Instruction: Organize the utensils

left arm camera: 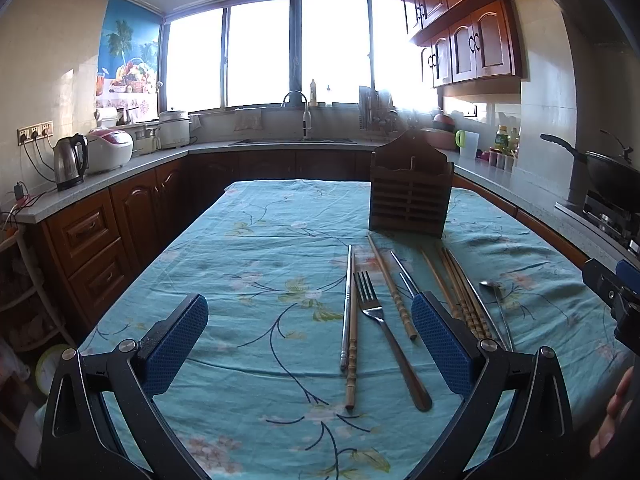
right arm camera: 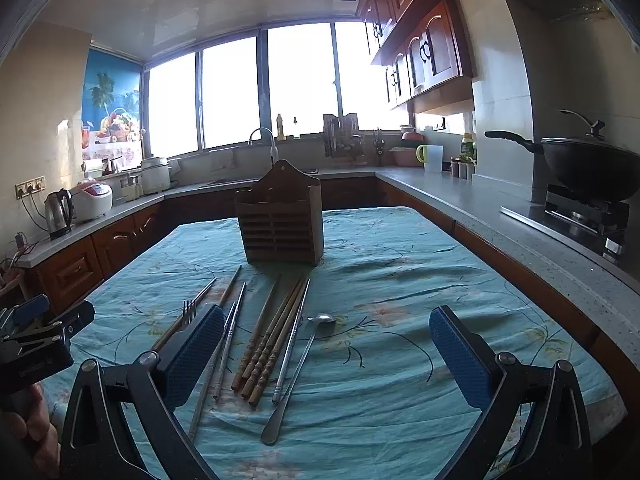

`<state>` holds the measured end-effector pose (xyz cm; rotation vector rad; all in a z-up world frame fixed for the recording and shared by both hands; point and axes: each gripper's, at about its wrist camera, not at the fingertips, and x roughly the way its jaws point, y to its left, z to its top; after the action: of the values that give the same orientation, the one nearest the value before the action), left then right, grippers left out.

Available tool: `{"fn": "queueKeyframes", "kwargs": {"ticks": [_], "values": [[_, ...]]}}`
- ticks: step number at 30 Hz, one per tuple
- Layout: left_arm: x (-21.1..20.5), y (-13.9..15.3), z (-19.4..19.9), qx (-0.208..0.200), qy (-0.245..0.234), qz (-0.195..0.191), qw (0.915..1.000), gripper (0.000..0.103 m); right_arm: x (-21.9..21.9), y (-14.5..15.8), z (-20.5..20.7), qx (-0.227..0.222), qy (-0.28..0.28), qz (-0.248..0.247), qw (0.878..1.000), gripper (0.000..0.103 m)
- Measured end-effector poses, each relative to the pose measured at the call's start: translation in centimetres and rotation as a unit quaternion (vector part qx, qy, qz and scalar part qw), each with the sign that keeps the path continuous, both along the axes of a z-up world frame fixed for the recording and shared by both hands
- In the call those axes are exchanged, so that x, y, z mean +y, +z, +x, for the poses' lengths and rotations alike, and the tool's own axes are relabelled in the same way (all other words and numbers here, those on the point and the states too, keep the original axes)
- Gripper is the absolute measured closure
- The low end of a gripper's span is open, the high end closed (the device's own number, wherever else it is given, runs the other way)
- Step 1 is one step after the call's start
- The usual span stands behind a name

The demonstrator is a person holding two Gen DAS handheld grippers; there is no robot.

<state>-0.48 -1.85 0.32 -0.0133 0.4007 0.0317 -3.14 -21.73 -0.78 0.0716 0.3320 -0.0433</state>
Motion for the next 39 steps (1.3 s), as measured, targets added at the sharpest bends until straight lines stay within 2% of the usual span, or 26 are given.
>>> {"fn": "queueKeyframes", "kwargs": {"ticks": [39], "values": [[0.23,-0.49,0.13,0.005,-0.003,-0.007,1.0,0.0,0.24,-0.14,0.05,0.003,0.009,0.005,1.0,0.0]]}}
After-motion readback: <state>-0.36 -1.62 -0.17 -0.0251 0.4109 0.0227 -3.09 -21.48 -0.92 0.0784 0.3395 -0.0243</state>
